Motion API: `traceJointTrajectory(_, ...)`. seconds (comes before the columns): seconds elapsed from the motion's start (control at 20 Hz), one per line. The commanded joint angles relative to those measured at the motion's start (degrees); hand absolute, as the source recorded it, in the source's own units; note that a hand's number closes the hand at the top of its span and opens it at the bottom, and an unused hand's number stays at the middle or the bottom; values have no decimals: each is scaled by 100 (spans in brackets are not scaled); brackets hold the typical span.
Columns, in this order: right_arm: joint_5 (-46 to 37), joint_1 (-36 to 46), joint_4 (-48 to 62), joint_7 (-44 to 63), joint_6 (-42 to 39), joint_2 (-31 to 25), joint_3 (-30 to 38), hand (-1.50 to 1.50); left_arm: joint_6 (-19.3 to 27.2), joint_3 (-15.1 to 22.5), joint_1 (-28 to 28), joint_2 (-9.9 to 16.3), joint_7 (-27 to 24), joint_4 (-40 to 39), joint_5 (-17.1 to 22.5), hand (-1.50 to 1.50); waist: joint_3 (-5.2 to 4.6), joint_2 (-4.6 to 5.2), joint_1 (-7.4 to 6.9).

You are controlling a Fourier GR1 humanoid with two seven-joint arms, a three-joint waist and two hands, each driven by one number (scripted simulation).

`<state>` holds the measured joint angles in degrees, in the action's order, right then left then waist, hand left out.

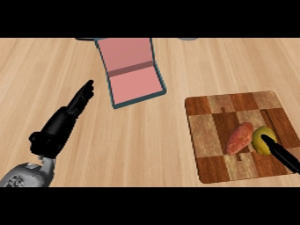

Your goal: Pick the sweet potato from the cutting board and place it in the cardboard box

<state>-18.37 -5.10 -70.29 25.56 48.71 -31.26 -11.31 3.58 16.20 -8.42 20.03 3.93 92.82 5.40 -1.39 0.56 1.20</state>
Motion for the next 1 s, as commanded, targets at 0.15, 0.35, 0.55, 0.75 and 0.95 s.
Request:
traceJointTrajectory(0.15, -1119, 77, -506, 1918, -352, -29, -639, -150, -108, 97, -187, -28, 59, -159, -50, 0, 7, -30, -107)
traceJointTrajectory(0.35, -1399, 334, -1117, 3181, -1105, 213, -983, -150, -148, 143, -208, -65, 137, -85, -18, 0, 33, -89, -174)
traceJointTrajectory(0.55, -1857, 955, -1765, 4639, -1833, 435, -1181, -150, -231, 74, -359, -57, 193, -242, 34, 0, 60, -89, -168)
traceJointTrajectory(0.75, -2422, 1454, -2271, 5923, -2552, 616, -1099, -150, -57, 138, -271, -256, 28, -405, -109, 0, 89, -90, -92)
traceJointTrajectory(0.95, -2991, 1645, -2233, 5959, -3033, 1203, -767, -150, -71, 163, -267, -335, -90, -508, -161, 0, 105, -74, -74)
